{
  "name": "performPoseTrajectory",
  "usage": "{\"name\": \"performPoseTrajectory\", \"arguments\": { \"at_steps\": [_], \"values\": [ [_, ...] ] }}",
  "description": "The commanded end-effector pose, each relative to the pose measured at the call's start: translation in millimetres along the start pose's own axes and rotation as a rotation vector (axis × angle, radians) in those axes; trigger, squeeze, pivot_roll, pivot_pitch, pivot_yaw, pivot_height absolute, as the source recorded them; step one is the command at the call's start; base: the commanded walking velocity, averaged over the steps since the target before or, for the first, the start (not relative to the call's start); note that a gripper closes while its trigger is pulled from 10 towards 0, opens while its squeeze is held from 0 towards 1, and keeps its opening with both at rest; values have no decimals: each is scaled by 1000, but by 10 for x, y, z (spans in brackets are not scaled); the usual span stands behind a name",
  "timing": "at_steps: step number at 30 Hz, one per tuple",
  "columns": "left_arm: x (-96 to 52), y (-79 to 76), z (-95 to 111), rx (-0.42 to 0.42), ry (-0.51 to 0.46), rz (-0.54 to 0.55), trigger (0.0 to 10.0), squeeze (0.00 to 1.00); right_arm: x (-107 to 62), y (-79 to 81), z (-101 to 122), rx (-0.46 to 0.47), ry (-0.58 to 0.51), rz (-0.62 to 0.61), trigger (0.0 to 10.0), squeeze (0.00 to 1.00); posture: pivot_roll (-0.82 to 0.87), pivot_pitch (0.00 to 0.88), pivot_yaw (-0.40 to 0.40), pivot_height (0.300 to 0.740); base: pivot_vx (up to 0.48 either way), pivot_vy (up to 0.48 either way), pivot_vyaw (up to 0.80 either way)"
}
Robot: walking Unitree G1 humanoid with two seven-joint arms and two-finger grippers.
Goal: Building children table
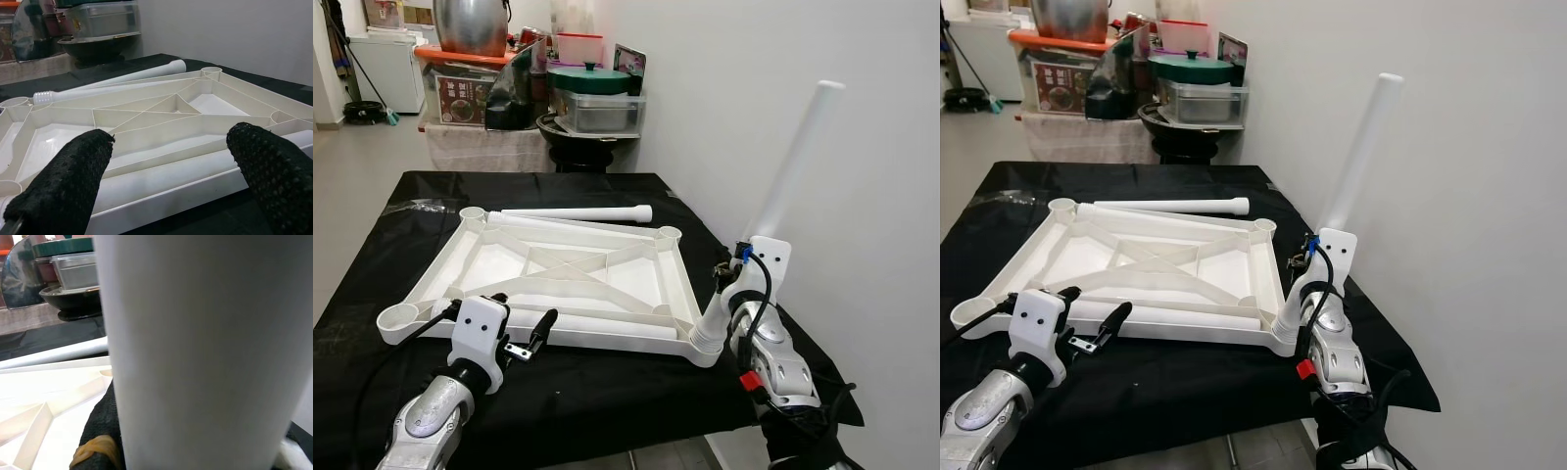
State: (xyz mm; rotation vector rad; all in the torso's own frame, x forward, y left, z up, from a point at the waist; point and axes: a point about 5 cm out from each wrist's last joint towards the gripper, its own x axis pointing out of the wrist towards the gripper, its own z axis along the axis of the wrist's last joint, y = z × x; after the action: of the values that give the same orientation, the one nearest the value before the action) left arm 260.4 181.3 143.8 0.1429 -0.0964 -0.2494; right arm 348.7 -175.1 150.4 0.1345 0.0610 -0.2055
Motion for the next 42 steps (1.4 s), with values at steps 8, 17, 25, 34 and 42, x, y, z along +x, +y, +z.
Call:
{"name": "performPoseTrajectory", "arguments": {
  "at_steps": [8, 17, 25, 34, 42],
  "values": [
    [16, -9, -41, -5, 13, 14, 10000, 0, -109, -74, -541, 52, 238, -40, 0, 0, 77, 0, -93, 740, 0, 0, 0],
    [12, 4, -43, -2, 14, 21, 10000, 0, -107, -84, -579, 30, 255, -24, 0, 0, 80, 0, -95, 740, 0, 0, 0],
    [14, 12, -44, -2, 13, 26, 10000, 0, -100, -93, -647, 98, 300, -30, 0, 0, 84, 0, -95, 740, 0, 0, 0],
    [17, 28, -45, 3, 12, 28, 10000, 0, -113, -147, -687, 129, 296, -49, 0, 0, 82, 0, -88, 740, 0, 0, 0],
    [31, 36, -39, 9, 9, 30, 10000, 0, -82, -17, -533, -57, 180, 98, 0, 0, 80, 0, -87, 740, 0, 0, 0]
  ]
}}
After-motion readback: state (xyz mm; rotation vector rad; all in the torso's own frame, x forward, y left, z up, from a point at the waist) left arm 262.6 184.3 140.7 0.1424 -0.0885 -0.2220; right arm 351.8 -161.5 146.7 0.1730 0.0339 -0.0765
